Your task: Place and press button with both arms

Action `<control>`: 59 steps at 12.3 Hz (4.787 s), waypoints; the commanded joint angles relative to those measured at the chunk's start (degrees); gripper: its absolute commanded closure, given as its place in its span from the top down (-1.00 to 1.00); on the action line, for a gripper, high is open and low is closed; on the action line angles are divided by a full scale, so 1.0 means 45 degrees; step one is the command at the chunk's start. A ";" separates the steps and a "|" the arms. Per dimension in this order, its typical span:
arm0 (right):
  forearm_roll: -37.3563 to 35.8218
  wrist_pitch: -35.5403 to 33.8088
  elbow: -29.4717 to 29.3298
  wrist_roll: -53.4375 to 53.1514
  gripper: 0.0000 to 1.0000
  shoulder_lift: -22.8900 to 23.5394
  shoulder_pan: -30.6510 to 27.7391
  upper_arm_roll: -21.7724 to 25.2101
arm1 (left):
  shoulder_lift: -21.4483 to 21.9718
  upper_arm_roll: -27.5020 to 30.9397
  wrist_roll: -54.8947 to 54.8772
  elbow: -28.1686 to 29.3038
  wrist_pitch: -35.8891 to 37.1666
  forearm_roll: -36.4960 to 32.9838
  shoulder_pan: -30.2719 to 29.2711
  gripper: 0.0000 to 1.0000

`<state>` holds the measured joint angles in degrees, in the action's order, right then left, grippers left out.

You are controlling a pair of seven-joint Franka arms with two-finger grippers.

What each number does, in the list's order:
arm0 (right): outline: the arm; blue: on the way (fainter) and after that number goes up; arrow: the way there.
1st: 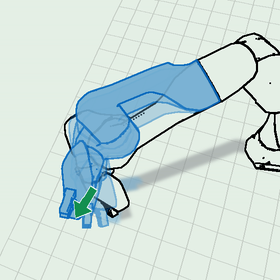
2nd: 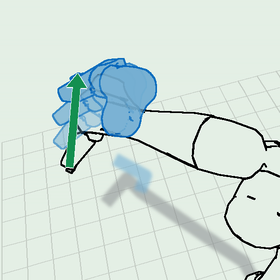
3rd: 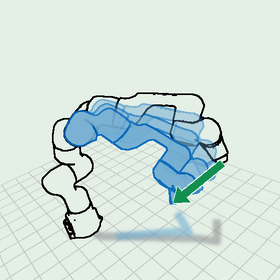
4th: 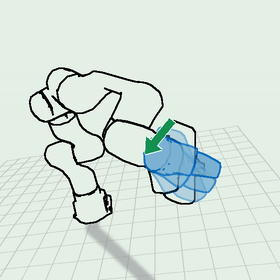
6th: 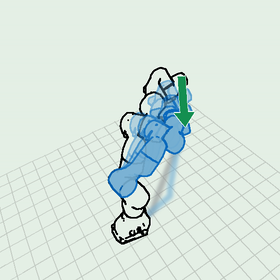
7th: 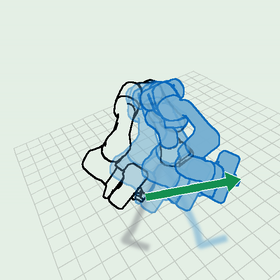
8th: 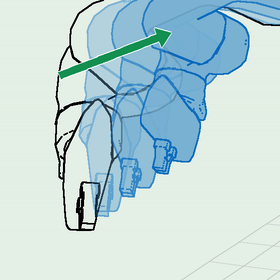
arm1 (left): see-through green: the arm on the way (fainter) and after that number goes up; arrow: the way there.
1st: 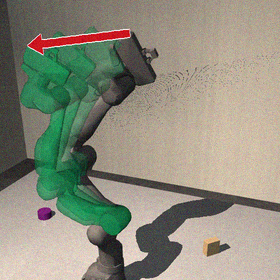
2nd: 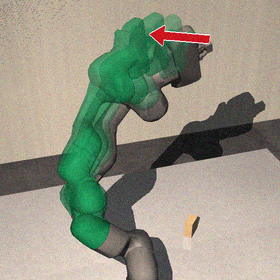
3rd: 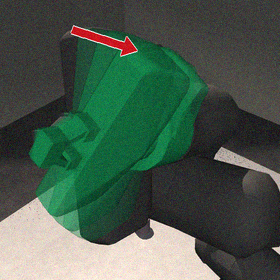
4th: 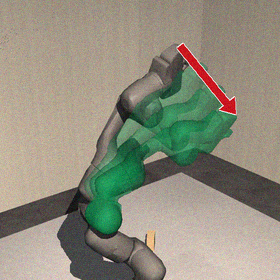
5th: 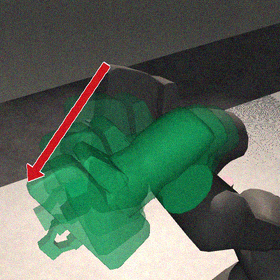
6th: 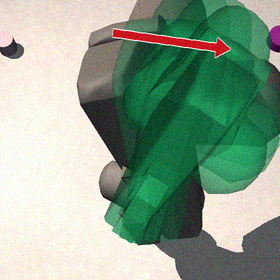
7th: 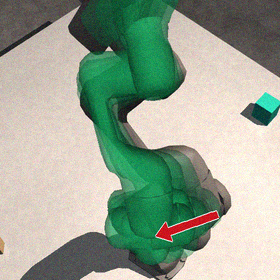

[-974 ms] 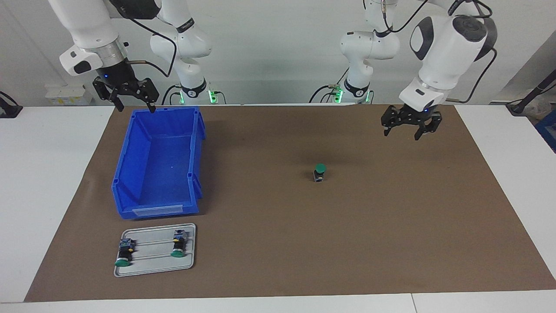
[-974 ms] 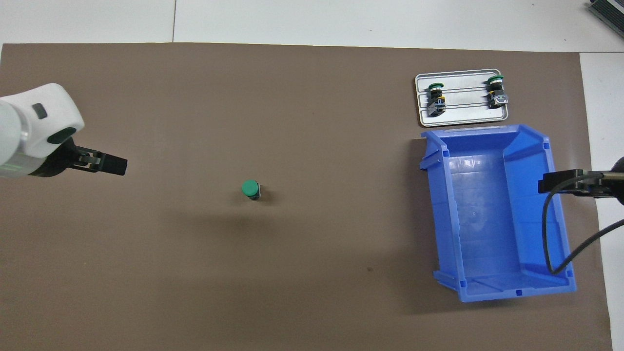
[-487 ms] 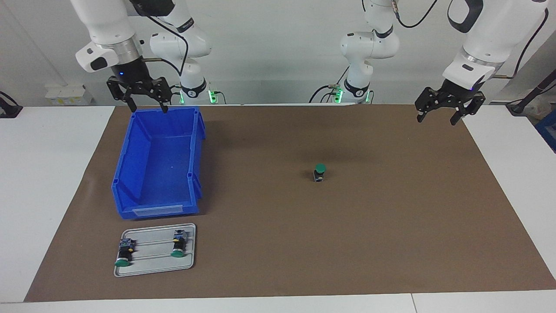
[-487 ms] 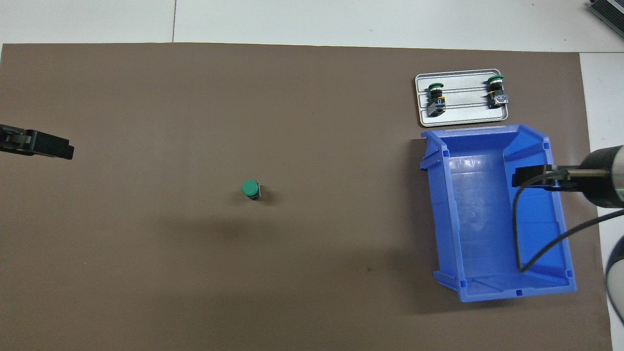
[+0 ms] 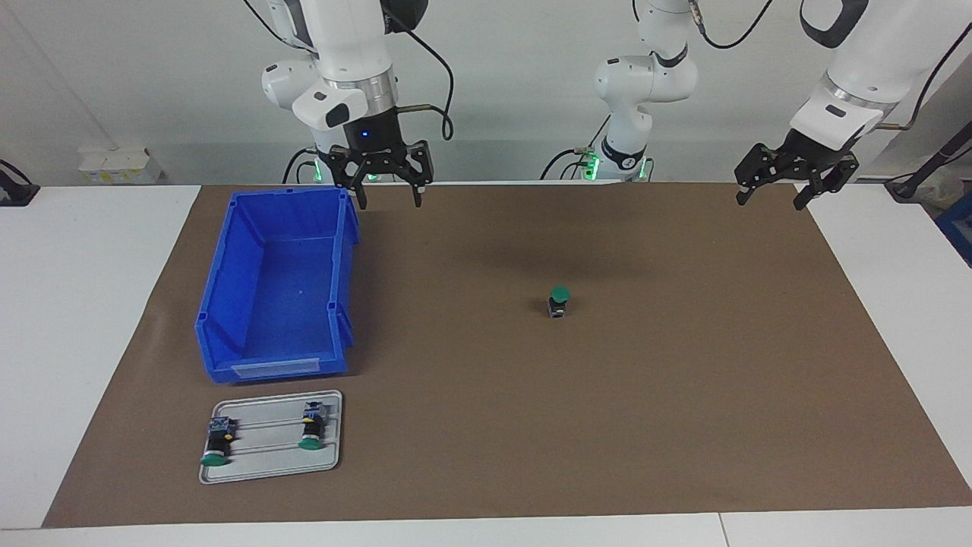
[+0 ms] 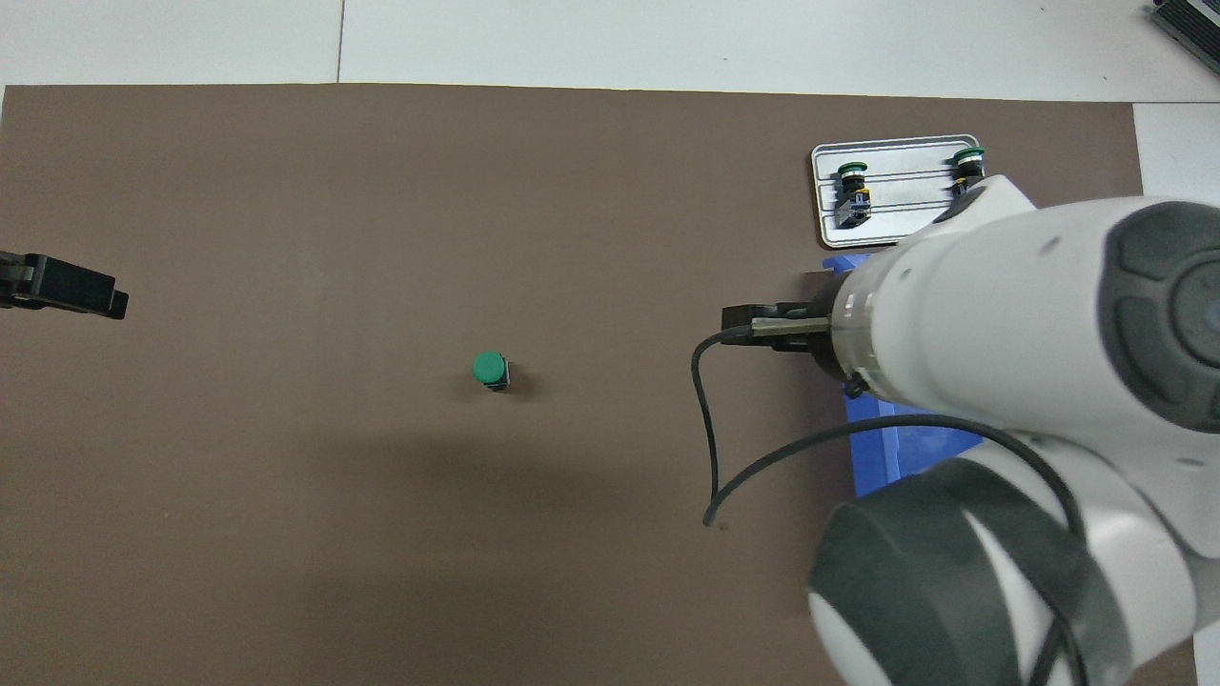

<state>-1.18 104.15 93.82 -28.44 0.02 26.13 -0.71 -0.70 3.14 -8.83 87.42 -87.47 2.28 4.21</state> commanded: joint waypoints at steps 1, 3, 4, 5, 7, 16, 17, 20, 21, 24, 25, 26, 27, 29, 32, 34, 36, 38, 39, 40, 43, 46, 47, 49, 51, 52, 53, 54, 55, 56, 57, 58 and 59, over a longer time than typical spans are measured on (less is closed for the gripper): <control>-0.1198 -0.0156 -0.2674 -0.2925 0.77 0.3029 0.1900 0.0041 | 0.0370 -0.0015 -0.0011 0.0516 0.0102 0.0119 0.0022 1.00; -0.1630 0.0058 -0.5074 -0.4612 0.72 0.5744 0.2977 0.0060 | 0.0351 -0.0015 0.0008 0.0497 0.0102 0.0119 0.0022 1.00; -0.1826 0.0368 -0.6091 -0.5276 0.67 0.6897 0.3387 0.0060 | 0.0351 -0.0015 0.0028 0.0496 0.0102 0.0119 -0.0036 1.00; -0.1944 0.0700 -0.6740 -0.6404 0.60 0.7914 0.3720 0.0138 | 0.0370 -0.0015 0.0009 0.0496 0.0102 0.0119 -0.0017 1.00; -0.2605 0.1675 -0.7428 -0.8361 0.60 0.9559 0.4327 0.0236 | 0.0370 -0.0015 -0.0010 0.0496 0.0063 0.0119 -0.0036 1.00; -0.2296 0.4314 -0.5207 -0.8859 0.58 0.9312 0.4134 0.0099 | 0.0409 -0.0015 -0.0050 0.0535 0.0122 0.0119 -0.0153 1.00; -0.2296 0.4297 -0.4855 -0.8451 0.58 0.9157 0.4134 0.0099 | 0.0409 -0.0015 -0.0050 0.0535 0.0122 0.0119 -0.0153 1.00; -0.2277 0.4277 -0.4286 -0.8173 0.57 0.8902 0.4056 0.0099 | 0.0409 -0.0015 -0.0050 0.0535 0.0122 0.0119 -0.0153 1.00; -0.2277 0.4316 -0.4208 -0.8173 0.53 0.8862 0.4056 0.0080 | 0.0409 -0.0015 -0.0050 0.0535 0.0122 0.0119 -0.0153 1.00; -0.2121 0.4356 -0.4188 -0.8212 0.45 0.8862 0.4095 0.0080 | 0.0409 -0.0015 -0.0050 0.0535 0.0122 0.0119 -0.0153 1.00; -0.1850 0.4375 -0.4188 -0.8212 0.45 0.8862 0.4114 0.0080 | 0.0409 -0.0015 -0.0050 0.0535 0.0122 0.0119 -0.0153 1.00; -0.1789 0.4375 -0.4188 -0.8212 0.45 0.8862 0.4134 0.0080 | 0.0409 -0.0015 -0.0050 0.0535 0.0122 0.0119 -0.0153 1.00; -0.1769 0.4375 -0.4188 -0.8193 0.45 0.8862 0.4153 0.0080 | 0.0409 -0.0015 -0.0050 0.0535 0.0122 0.0119 -0.0153 1.00; -0.1769 0.4705 -0.4091 -0.8173 0.45 0.8862 0.4154 0.0061 | 0.0409 -0.0015 -0.0050 0.0535 0.0122 0.0119 -0.0153 1.00; -0.1769 0.4922 -0.3603 -0.8154 0.39 0.8687 0.4134 0.0022 | 0.0409 -0.0015 -0.0050 0.0535 0.0122 0.0119 -0.0153 1.00; -0.1769 0.4942 -0.3582 -0.8154 0.27 0.8686 0.4095 -0.0018 | 0.0409 -0.0015 -0.0050 0.0535 0.0122 0.0119 -0.0153 1.00; -0.1750 0.5000 -0.3582 -0.8154 0.12 0.8686 0.4075 -0.0095 | 0.0409 -0.0015 -0.0050 0.0535 0.0122 0.0119 -0.0153 1.00; -0.1517 0.5156 -0.3582 -0.8173 0.03 0.8686 0.4056 -0.0115 | 0.0409 -0.0015 -0.0050 0.0535 0.0122 0.0119 -0.0153 1.00; -0.1438 0.5234 -0.3582 -0.8173 -0.01 0.8686 0.4056 -0.0115 | 0.0409 -0.0015 -0.0050 0.0535 0.0122 0.0119 -0.0153 1.00; -0.1437 0.5293 -0.3582 -0.8173 -0.05 0.8686 0.4056 -0.0115 | 0.0409 -0.0015 -0.0050 0.0535 0.0122 0.0119 -0.0153 1.00; -0.1398 0.5313 -0.3582 -0.8173 -0.15 0.8686 0.4055 -0.0115 | 0.0409 -0.0015 -0.0050 0.0535 0.0122 0.0119 -0.0153 1.00; -0.1398 0.5313 -0.3582 -0.8154 -0.28 0.8686 0.4036 -0.0115 | 0.0409 -0.0015 -0.0050 0.0535 0.0122 0.0119 -0.0153 1.00; -0.1398 0.5313 -0.3582 -0.8154 -0.28 0.8686 0.4036 -0.0115 | 0.0409 -0.0015 -0.0050 0.0535 0.0122 0.0119 -0.0153 1.00; -0.1398 0.5293 -0.3563 -0.8154 -0.29 0.8686 0.4036 -0.0115 | 0.0409 -0.0015 -0.0050 0.0535 0.0122 0.0119 -0.0153 1.00; -0.1398 0.5293 -0.3582 -0.8134 -0.29 0.8686 0.4017 -0.0116 | 0.0409 -0.0015 -0.0050 0.0535 0.0122 0.0119 -0.0153 1.00; -0.1398 0.5293 -0.3582 -0.8134 -0.21 0.8686 0.4017 -0.0115 | 0.0409 -0.0015 -0.0050 0.0535 0.0122 0.0119 -0.0153 1.00; -0.1398 0.5293 -0.3582 -0.8115 -0.17 0.8686 0.4017 -0.0115 | 0.0409 -0.0015 -0.0050 0.0535 0.0122 0.0119 -0.0153 1.00; -0.1398 0.5293 -0.3563 -0.8115 -0.01 0.8686 0.4017 -0.0115 | 0.0409 -0.0015 -0.0050 0.0535 0.0122 0.0119 -0.0153 1.00; -0.1398 0.5274 -0.3582 -0.8115 0.07 0.8686 0.4017 -0.0115 | 0.0409 -0.0015 -0.0050 0.0535 0.0122 0.0119 -0.0153 1.00; -0.1398 0.5254 -0.3582 -0.8115 0.14 0.8686 0.3997 -0.0115 | 0.0409 -0.0015 -0.0050 0.0535 0.0122 0.0119 -0.0153 1.00; -0.1398 0.5254 -0.3582 -0.8115 0.18 0.8686 0.4016 -0.0115 | 0.0409 -0.0015 -0.0050 0.0535 0.0122 0.0119 -0.0153 1.00; -0.1398 0.5216 -0.3563 -0.8115 0.31 0.8686 0.4017 -0.0115 | 0.0409 -0.0015 -0.0050 0.0535 0.0122 0.0119 -0.0153 1.00; -0.1378 0.5080 -0.3563 -0.8115 0.37 0.8686 0.4017 -0.0115 | 0.0409 -0.0015 -0.0050 0.0535 0.0122 0.0119 -0.0153 1.00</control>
<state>-8.44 126.67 75.30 -66.70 40.88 45.10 -0.42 -0.43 3.24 -8.81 88.17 -87.11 2.28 4.09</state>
